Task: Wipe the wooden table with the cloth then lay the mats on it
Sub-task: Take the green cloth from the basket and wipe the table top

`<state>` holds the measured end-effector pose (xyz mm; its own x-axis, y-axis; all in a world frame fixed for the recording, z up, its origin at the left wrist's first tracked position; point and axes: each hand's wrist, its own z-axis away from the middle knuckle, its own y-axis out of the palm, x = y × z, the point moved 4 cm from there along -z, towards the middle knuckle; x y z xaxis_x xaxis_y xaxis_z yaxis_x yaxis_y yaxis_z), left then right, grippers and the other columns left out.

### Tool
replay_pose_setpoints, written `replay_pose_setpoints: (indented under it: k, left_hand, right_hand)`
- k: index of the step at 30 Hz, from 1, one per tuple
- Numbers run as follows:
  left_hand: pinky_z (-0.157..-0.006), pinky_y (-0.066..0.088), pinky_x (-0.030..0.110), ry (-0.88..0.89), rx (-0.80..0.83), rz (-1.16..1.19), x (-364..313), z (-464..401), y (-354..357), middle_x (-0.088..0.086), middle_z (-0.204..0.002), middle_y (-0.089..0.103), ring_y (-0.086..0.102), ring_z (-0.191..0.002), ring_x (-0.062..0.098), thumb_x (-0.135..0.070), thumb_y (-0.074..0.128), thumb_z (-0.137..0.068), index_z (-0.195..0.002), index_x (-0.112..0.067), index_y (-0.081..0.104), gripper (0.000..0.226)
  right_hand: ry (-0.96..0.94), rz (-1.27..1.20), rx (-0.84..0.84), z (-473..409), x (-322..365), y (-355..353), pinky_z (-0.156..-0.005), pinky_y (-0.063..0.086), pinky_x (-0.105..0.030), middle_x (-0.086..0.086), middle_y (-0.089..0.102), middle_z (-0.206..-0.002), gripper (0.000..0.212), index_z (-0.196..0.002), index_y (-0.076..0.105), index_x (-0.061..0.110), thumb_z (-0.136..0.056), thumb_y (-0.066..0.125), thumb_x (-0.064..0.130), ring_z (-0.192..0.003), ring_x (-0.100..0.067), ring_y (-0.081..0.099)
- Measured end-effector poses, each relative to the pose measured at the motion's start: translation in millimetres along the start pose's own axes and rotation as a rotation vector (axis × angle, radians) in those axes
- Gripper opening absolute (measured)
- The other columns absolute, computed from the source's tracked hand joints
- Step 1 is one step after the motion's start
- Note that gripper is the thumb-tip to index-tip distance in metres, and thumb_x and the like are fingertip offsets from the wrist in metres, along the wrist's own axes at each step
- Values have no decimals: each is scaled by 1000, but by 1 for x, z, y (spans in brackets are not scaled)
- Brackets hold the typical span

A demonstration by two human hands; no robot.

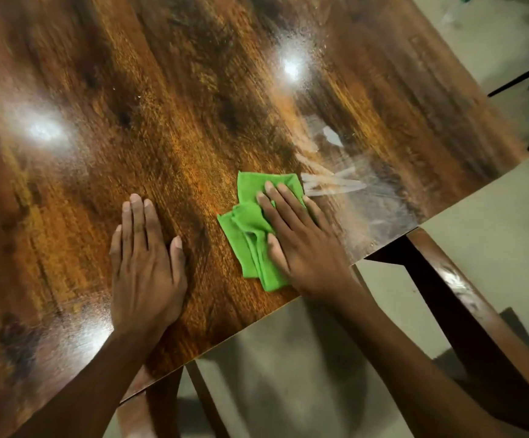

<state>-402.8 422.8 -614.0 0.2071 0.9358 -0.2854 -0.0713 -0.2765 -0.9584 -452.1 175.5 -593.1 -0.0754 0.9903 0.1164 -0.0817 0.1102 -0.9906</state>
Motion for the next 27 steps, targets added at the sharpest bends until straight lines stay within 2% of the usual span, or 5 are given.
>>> replay_pose_setpoints:
  k: [5, 14, 17, 21, 27]
  left_hand:
    - [-135, 7, 46, 0, 0, -5, 0, 0, 1, 6, -179, -6, -9, -165, 16, -43, 17, -111, -170, -9, 1, 70]
    - [-135, 7, 46, 3, -6, 11, -1, 2, 1, 7, -179, -3, -7, -165, 17, -42, 18, -110, -170, -9, 3, 70]
    - [-134, 8, 46, 8, -14, 11, -1, 1, 0, 8, -179, -1, -6, -166, 17, -42, 18, -110, -170, -9, 4, 70]
    - [-134, 7, 45, 11, -13, 17, -2, 1, -1, 9, -179, -1, -6, -166, 18, -42, 18, -110, -170, -8, 4, 70]
    - [-135, 5, 45, 15, -14, 19, -1, 1, 1, 9, -179, -4, -8, -166, 18, -43, 16, -111, -170, -8, 2, 70]
  right_hand:
    - [6, 5, 14, 11, -13, 0, -135, 7, -44, 3, 5, -180, 66, -171, 12, 25, -111, 26, 45, -166, -12, -1]
    - [30, 18, -57, -131, -16, -8, -134, 10, -46, -2, 13, -179, 66, -171, 18, 21, -109, 19, 46, -166, -16, 9]
    - [12, 23, -97, -103, -12, -4, -134, 10, -45, -2, 13, -179, 63, -170, 20, 20, -112, 21, 45, -166, -17, 9]
    - [0, 10, -37, -24, -19, 1, -134, 5, -44, 2, 5, -180, 63, -171, 13, 24, -113, 21, 45, -166, -14, 0]
    - [44, 20, 21, 31, -43, 0, -133, 14, -50, 4, 7, -180, 64, -171, 14, 25, -110, 23, 43, -166, -12, 1]
